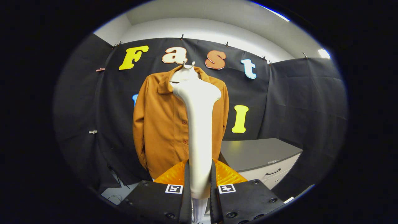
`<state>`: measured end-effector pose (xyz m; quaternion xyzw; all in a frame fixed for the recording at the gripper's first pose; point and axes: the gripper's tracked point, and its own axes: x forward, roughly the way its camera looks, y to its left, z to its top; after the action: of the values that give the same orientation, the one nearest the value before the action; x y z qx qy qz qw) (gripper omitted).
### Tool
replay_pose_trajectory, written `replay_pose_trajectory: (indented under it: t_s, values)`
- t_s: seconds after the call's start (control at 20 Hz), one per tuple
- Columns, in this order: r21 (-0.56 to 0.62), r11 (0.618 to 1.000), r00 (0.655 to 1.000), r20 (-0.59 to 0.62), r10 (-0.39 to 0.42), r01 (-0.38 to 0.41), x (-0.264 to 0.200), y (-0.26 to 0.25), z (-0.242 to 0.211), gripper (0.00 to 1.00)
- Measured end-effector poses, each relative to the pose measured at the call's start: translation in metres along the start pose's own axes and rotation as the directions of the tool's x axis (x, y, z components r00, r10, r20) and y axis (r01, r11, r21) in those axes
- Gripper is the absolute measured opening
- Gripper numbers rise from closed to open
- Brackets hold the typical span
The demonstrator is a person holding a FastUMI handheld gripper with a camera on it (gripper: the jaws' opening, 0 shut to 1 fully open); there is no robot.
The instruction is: Iron the clothes twice with a garment steamer, once on the left side and once on the right side.
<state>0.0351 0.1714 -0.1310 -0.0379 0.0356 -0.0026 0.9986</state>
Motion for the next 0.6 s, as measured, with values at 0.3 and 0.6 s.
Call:
replay_pose_trajectory:
  t_s: [0.3, 0.6]
  values:
    - [0.012, 1.000, 0.999, 0.042, -0.006, 0.006, -0.014, -0.021, 0.043, 0.27]
    - [0.032, 0.999, 0.997, 0.073, 0.004, -0.006, -0.014, -0.043, 0.069, 0.26]
